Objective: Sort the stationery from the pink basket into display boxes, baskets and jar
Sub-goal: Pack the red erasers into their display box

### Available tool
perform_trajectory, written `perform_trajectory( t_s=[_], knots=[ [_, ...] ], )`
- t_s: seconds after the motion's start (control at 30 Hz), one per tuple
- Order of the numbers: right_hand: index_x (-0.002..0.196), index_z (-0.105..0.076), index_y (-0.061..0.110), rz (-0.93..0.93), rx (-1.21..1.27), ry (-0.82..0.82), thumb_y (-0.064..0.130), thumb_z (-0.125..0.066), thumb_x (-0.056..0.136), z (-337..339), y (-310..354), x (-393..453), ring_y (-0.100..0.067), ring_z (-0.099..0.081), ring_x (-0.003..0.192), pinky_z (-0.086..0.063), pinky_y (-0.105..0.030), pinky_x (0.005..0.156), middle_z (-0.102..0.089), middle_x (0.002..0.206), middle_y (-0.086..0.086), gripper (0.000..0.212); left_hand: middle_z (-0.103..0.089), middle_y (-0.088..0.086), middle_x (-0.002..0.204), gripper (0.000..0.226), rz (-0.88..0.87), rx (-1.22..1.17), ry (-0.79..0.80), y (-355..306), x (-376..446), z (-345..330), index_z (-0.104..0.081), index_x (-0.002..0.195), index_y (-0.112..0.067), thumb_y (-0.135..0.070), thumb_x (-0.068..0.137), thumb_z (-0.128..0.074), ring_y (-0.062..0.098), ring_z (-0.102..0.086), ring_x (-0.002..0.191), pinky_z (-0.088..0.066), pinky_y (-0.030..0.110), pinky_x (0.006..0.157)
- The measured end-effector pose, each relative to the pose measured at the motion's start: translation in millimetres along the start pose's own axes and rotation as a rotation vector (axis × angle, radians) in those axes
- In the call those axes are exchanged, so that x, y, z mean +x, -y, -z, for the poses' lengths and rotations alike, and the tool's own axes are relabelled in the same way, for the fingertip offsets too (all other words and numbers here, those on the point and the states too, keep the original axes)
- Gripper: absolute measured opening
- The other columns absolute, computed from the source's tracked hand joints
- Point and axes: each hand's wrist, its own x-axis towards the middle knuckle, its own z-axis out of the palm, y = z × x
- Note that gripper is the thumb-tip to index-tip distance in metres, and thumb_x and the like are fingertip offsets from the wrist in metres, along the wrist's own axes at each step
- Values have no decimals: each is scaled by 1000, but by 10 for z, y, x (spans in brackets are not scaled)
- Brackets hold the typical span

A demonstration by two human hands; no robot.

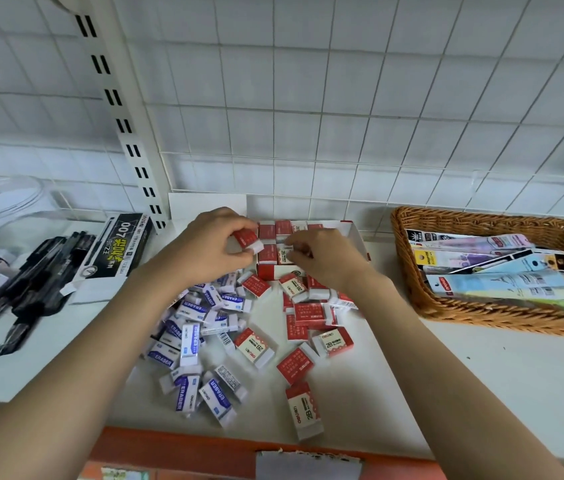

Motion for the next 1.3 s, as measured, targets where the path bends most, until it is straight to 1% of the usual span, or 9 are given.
perform_trajectory(
  t_s=[0.1, 0.3, 0.47, 0.6, 0.77, 0.9, 1.03, 1.17, 1.3],
  knots=[
    [111, -58, 13, -25, 6, 21, 27, -55, 92, 17, 15, 24, -21, -59, 90, -52, -38, 81, -64, 99, -5, 24, -56, 2, 121, 49, 19, 7, 17, 30, -43, -16, -56, 128, -15, -23, 82, -68, 15, -50, 111, -32, 20, 85],
    [100, -58, 11, -145, 26, 26, 27, -55, 90, 13, 89, 112, -22, -57, 87, -45, -30, 72, -63, 96, -7, 20, -49, 1, 128, 45, -50, 0, 98, -62, 9, -98, -54, 131, -17, -22, 87, -62, 15, -48, 116, -35, 26, 98],
    [98, -58, 11, -192, 127, 25, 23, -61, 88, 4, 130, 135, -18, -54, 86, -41, -26, 70, -58, 93, -2, 16, -52, 1, 122, 37, -62, 74, 210, -48, 74, -169, -57, 126, -18, -21, 89, -58, 18, -51, 110, -43, 35, 94],
    [94, -60, 11, -205, 184, 5, 20, -64, 87, -10, 116, 125, -16, -55, 88, -42, -23, 72, -60, 92, -1, 12, -56, 2, 125, 38, -47, 67, 218, -14, 73, -164, -56, 125, -17, -20, 88, -58, 19, -52, 112, -42, 38, 96],
    [91, -68, 12, -202, 197, -9, 17, -62, 89, 34, 91, 133, -10, -55, 87, -37, -9, 60, -66, 97, 0, 8, -59, 0, 124, 37, -56, 60, 232, -10, 95, -141, -57, 125, -17, -20, 88, -59, 17, -54, 111, -42, 38, 96],
    [96, -63, 9, -227, 180, 21, 21, -60, 90, 10, 149, 155, -16, -55, 92, -38, -22, 71, -63, 98, -3, 14, -59, -1, 124, 36, -56, 46, 231, 8, 86, -147, -57, 124, -18, -19, 88, -60, 16, -54, 110, -43, 37, 96],
    [94, -59, 9, -279, 211, 40, 18, -60, 89, 10, 200, 183, -20, -56, 100, -40, -26, 75, -63, 104, -6, 10, -60, -1, 121, 35, -53, 42, 224, 31, 88, -166, -58, 123, -20, -21, 88, -60, 17, -56, 106, -45, 39, 93],
    [88, -52, 12, -321, 173, 36, 14, -57, 88, -22, 249, 214, -21, -51, 90, -38, -26, 66, -55, 89, -2, 6, -62, 0, 118, 33, -52, 43, 222, 31, 78, -171, -59, 122, -19, -19, 88, -59, 18, -57, 103, -46, 40, 90],
    [94, -45, 13, -343, 176, 86, 12, -52, 90, -69, 269, 239, -20, -48, 82, -35, -26, 58, -50, 82, -1, 8, -62, 1, 116, 34, -64, 58, 214, 12, 62, -177, -60, 122, -19, -16, 88, -58, 19, -57, 102, -46, 41, 89]
  ],
)
